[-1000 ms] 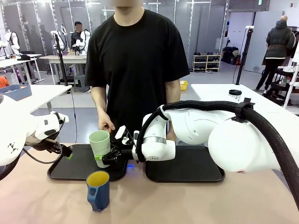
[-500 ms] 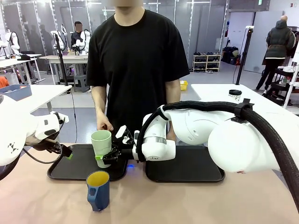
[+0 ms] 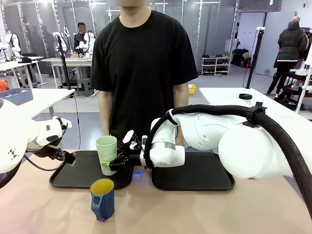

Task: Sort and store the cups by type.
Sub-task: Place the picked Reusable plastic cup into the Flat Tray indicated by the person.

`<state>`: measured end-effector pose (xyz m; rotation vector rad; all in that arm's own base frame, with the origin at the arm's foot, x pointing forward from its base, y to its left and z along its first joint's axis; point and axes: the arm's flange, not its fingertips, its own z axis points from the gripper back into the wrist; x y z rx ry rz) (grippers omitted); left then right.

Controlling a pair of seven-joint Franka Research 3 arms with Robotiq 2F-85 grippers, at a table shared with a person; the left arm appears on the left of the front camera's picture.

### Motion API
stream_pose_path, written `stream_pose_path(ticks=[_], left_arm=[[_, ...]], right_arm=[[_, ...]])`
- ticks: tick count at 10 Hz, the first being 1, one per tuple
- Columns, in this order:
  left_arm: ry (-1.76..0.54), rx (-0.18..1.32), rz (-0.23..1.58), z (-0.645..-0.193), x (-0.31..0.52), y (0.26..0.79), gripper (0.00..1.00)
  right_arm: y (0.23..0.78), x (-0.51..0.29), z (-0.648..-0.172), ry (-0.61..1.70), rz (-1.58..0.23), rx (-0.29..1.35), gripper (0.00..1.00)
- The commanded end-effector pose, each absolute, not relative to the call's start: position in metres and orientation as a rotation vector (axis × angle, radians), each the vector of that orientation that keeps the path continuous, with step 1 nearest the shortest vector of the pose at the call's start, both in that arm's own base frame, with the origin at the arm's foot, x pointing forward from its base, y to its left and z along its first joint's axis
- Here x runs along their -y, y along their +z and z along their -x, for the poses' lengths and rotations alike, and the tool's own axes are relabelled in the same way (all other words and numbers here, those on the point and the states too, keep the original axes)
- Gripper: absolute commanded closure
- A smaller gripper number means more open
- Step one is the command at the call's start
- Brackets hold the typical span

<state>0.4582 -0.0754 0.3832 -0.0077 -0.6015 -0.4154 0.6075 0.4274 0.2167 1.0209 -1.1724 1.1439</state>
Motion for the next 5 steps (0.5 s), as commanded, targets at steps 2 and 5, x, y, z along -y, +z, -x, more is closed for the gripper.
stream_pose_path(ticks=[2, 5], left_arm=[[-0.416, 0.604, 0.006, -0.459, 0.075, 0.384, 0.0], [-0.416, 0.604, 0.006, -0.459, 0.075, 0.384, 0.0]], right_arm=[[0.224, -0.402, -0.596, 1.137, -1.028, 1.129, 0.0], [0.226, -0.374, -0.588, 1.128, -1.035, 1.127, 0.0]])
